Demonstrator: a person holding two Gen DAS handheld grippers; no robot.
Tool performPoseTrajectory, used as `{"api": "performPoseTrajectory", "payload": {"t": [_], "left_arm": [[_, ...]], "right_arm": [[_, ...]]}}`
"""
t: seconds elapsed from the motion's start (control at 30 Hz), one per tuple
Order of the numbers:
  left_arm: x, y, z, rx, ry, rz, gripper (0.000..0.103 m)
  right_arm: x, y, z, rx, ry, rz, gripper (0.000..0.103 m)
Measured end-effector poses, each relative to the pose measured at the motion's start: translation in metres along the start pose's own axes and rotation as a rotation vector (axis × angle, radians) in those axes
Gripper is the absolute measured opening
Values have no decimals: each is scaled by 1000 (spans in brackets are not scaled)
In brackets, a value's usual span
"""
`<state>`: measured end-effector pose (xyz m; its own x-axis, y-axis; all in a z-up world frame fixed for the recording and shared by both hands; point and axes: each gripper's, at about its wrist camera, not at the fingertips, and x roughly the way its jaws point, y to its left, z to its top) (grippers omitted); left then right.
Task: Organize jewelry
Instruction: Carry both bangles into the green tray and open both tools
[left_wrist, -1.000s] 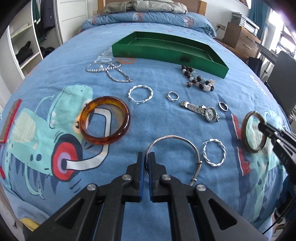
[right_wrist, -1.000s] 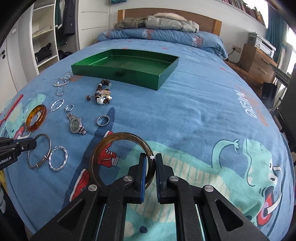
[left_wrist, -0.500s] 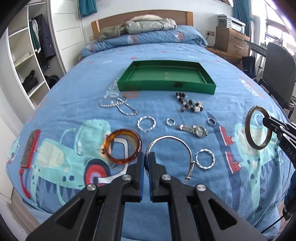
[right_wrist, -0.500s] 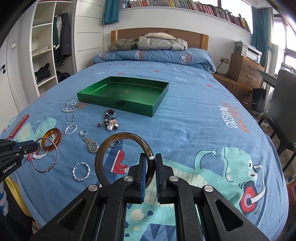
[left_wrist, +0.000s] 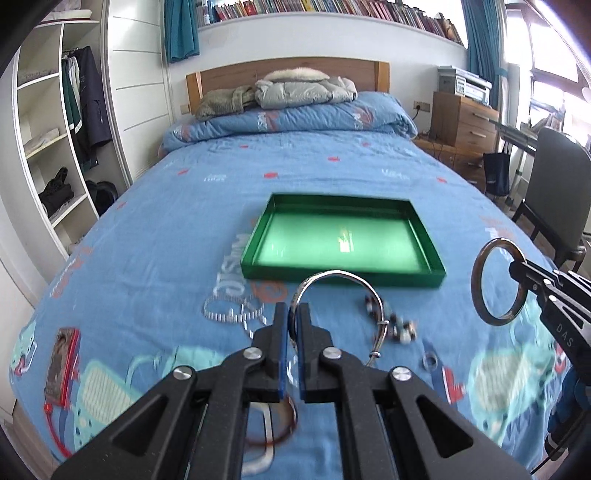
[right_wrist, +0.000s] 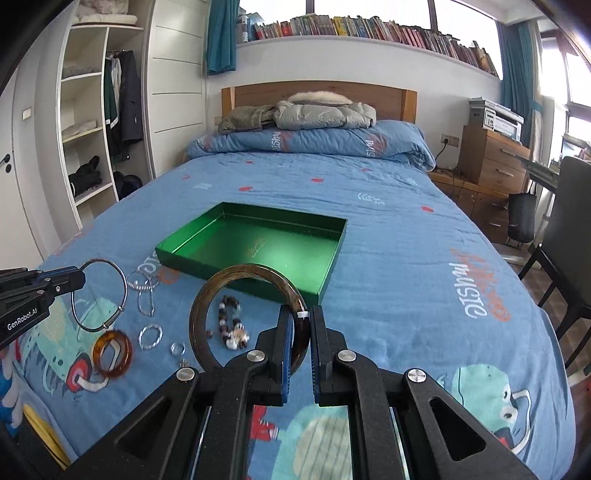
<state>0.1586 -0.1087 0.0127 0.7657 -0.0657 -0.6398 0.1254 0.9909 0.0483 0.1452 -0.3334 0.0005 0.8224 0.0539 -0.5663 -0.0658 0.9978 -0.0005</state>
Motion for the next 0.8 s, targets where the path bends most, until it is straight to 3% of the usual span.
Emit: {"api": "performPoseTrajectory", "payload": {"t": [0.37,0.8], "left_arm": [[81,9,76,7,-61,-8,4],[181,-6,84,-12,27,-47,4]], "right_arm": [[91,7,71,14,-16,-36,9],[180,5,69,43,83,-63,9]]}}
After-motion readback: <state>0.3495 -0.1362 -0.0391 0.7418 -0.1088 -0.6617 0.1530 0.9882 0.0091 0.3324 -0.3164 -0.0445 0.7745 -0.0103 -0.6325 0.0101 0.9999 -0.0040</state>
